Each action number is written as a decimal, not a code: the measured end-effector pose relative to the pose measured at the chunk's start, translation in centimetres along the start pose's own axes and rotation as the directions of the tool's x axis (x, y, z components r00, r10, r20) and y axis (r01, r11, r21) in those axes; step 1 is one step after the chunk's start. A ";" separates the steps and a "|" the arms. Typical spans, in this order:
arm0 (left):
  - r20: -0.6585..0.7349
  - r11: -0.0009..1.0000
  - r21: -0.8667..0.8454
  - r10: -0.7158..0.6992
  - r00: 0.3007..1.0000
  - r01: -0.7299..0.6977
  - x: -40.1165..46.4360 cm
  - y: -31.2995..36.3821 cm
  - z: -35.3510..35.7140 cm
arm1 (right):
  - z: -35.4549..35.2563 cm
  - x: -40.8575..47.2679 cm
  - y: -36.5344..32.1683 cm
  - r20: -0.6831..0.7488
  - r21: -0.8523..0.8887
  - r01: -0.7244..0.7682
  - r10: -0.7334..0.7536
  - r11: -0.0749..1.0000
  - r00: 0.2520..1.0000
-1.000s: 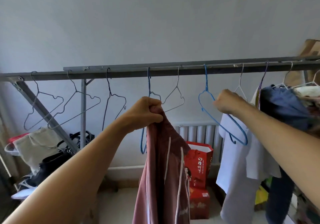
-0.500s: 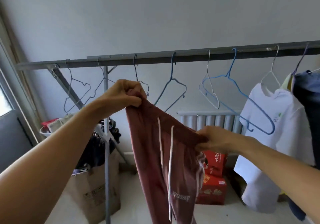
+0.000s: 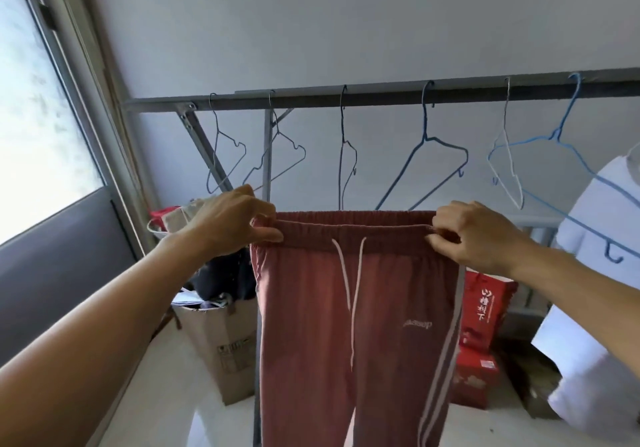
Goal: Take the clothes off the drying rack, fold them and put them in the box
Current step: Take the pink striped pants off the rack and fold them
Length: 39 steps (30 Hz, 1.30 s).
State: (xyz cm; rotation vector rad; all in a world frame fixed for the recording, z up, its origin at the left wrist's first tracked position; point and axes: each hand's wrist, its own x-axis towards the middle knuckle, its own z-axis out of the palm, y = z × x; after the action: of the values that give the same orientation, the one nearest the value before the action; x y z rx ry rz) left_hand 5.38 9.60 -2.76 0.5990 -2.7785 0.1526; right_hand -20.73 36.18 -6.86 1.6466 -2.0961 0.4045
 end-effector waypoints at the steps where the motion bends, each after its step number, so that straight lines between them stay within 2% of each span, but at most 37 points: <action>1: -0.046 1.000 0.014 -0.010 0.999 0.011 0.0 -0.1 0.1 | 0.2 0.1 -0.1 -0.029 0.021 -0.004 0.004 1.000 1.000; 5: -0.220 0.990 0.110 -0.062 0.973 0.088 0.3 0.3 0.4 | 0.6 1.0 -0.8 -0.095 0.072 -0.018 0.024 0.997 0.995; 8: -0.256 0.975 0.159 -0.110 0.960 0.154 0.4 0.4 0.4 | 0.6 1.5 -1.3 -0.170 0.128 -0.004 0.026 0.992 0.985; 10: -0.258 0.973 0.149 -0.132 0.957 0.175 0.4 0.3 0.2 | 0.7 1.8 -1.4 -0.191 0.166 -0.071 0.103 0.984 0.976; 13: -0.229 0.978 0.016 -0.200 0.953 0.209 0.4 0.2 0.2 | 0.6 2.4 -1.2 -0.058 0.258 -0.293 0.318 0.920 0.946; 16: -0.132 0.957 -0.225 -0.217 0.967 0.184 0.4 -0.6 0.5 | 0.4 2.5 -0.9 0.120 0.374 -0.427 0.414 0.823 0.902; 17: -0.063 0.901 -0.389 -0.235 0.970 0.193 0.3 -0.9 0.5 | 0.4 2.4 -0.8 0.163 0.451 -0.456 0.431 0.767 0.887; 18: 0.037 0.777 -0.586 -0.258 0.966 0.230 0.1 -1.1 0.4 | 0.4 2.3 -0.8 0.202 0.551 -0.483 0.453 0.680 0.868; 19: 0.151 0.585 -0.759 -0.269 0.951 0.285 -0.3 -0.9 0.4 | 0.5 2.3 -0.6 0.250 0.658 -0.514 0.483 0.551 0.839; 20: 0.252 0.376 -0.859 -0.279 0.927 0.347 -0.5 -0.8 0.7 | 0.7 2.3 -0.5 0.317 0.746 -0.544 0.513 0.385 0.798; 21: 0.319 0.198 -0.900 -0.307 0.897 0.388 -0.5 -0.4 1.2 | 1.0 2.3 -0.4 0.404 0.788 -0.576 0.525 0.216 0.750; 22: 0.364 0.075 -0.907 -0.361 0.859 0.416 -0.3 0.1 1.9 | 1.4 2.5 -0.4 0.482 0.789 -0.609 0.526 0.087 0.700; 23: 0.400 -0.011 -0.900 -0.419 0.815 0.436 0.0 0.8 2.5 | 1.9 2.6 -0.6 0.534 0.767 -0.641 0.538 0.015 0.652; 24: 0.418 -0.052 -0.892 -0.476 0.773 0.450 0.3 1.6 3.0 | 2.4 2.8 -1.0 0.558 0.750 -0.660 0.563 -0.029 0.609; 26: 0.405 -0.072 -0.896 -0.540 0.738 0.439 0.8 3.3 3.5 | 3.0 3.3 -2.1 0.544 0.750 -0.657 0.633 -0.073 0.551; 28: 0.368 -0.063 -0.915 -0.536 0.759 0.399 1.1 4.5 3.7 | 3.3 3.7 -3.6 0.508 0.782 -0.617 0.666 -0.090 0.546; 32: 0.297 0.004 -0.945 -0.410 0.862 0.327 1.1 7.6 3.2 | 3.1 4.5 -7.0 0.447 0.839 -0.540 0.642 -0.061 0.623; 34: 0.250 0.087 -0.950 -0.368 0.895 0.301 1.2 9.2 2.9 | 2.9 5.0 -8.5 0.425 0.857 -0.513 0.620 -0.042 0.659; 36: 0.220 0.163 -0.944 -0.340 0.914 0.287 1.4 10.3 2.9 | 2.5 5.4 -9.8 0.415 0.871 -0.490 0.605 -0.047 0.680; 39: 0.202 0.188 -0.942 -0.343 0.918 0.277 1.7 10.9 2.9 | 2.2 5.7 -10.8 0.419 0.893 -0.434 0.579 -0.121 0.700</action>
State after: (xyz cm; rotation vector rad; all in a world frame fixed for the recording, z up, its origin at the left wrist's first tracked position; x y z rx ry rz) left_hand -1.38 18.37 -5.46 0.7100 -1.9608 -1.5231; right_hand -11.75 27.61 -6.28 0.8915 -2.3469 2.6473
